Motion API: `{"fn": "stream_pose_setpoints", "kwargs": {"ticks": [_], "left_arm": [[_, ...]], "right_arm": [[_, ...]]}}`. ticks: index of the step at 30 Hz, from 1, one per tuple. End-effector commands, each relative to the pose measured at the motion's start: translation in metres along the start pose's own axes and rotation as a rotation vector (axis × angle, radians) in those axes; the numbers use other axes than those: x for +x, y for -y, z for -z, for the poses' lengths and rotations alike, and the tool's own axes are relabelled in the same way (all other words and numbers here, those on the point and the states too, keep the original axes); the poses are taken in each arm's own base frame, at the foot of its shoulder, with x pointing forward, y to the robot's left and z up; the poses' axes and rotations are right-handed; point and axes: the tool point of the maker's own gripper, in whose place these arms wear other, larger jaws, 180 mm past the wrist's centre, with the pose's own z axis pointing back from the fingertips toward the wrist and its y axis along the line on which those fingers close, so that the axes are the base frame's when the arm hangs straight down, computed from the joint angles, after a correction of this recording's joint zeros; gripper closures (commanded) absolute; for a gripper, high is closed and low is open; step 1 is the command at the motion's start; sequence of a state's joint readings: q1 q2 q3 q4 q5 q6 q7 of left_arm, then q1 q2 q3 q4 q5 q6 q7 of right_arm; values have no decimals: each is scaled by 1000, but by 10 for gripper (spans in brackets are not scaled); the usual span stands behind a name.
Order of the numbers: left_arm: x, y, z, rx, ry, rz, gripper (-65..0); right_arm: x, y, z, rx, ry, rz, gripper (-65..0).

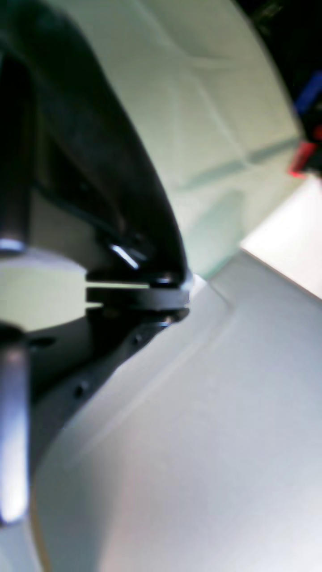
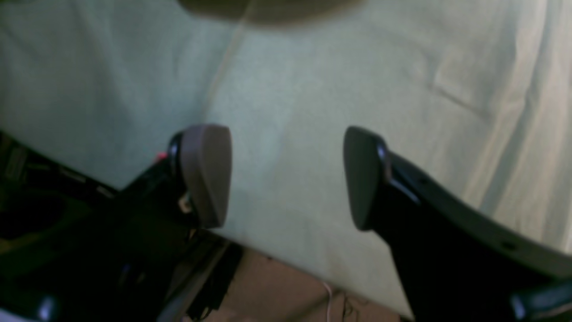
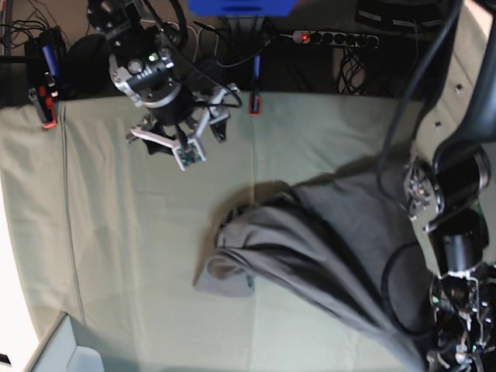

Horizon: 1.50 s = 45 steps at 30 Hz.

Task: Layout the t-shirt on the table in an organized manner, then fold the t-shirt properly
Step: 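Drag the grasped shirt edge with the left gripper away from the right gripper, then lower the right gripper onto the shirt and grasp a fold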

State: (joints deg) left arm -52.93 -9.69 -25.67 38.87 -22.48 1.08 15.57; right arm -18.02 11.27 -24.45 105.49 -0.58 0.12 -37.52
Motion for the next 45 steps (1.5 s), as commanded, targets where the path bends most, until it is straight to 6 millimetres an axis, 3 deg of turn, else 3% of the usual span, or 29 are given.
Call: {"fn": "stream_pose_setpoints", "kwargs": {"ticks": [1,4,8,10,13,15,19,21,26,29,32,38,41,43,45], "left_arm": [[40,13,1,-32,84,3,-18],[37,7,0,-25,55,8,-139],[7,-17,-5,9,-16,26,-388],[3,-33,-13,25,-6,50,-447],[-7,-59,-37,46,19,103,-441],[-17,-79,-63,56,38,160,-437],[-56,-133,-139,98,1,304,-437],[-73,-170,-178,155,-40,337,-437],[-114,-261,-258,336,-160,209,-437],[-143,-297,-284,413,-246,149,-437],[-157,-315,-288,454,-282,121,-437],[-161,-321,-263,468,-291,82,-435],[-151,-320,-252,462,-273,85,-418],[-146,-317,-245,454,-260,76,-329],[-141,-314,-239,450,-247,75,-191]], "right_arm": [[14,1,-3,2,50,-1,-403],[14,0,-3,2,51,0,-403],[17,-5,-2,13,56,10,-403],[20,-6,-2,13,64,13,-403],[22,-6,-2,15,70,14,-403],[24,-8,-1,18,75,18,-403],[29,-7,-1,15,88,20,-403],[31,-6,0,13,93,19,-403],[32,-7,0,15,95,19,-405],[32,-7,0,15,95,19,-406],[32,-7,0,15,95,19,-407],[49,2,5,-1,130,5,-408],[63,11,15,-17,148,-12,-409],[67,15,30,-22,136,-38,-409],[71,17,51,-20,110,-56,-409]]}}
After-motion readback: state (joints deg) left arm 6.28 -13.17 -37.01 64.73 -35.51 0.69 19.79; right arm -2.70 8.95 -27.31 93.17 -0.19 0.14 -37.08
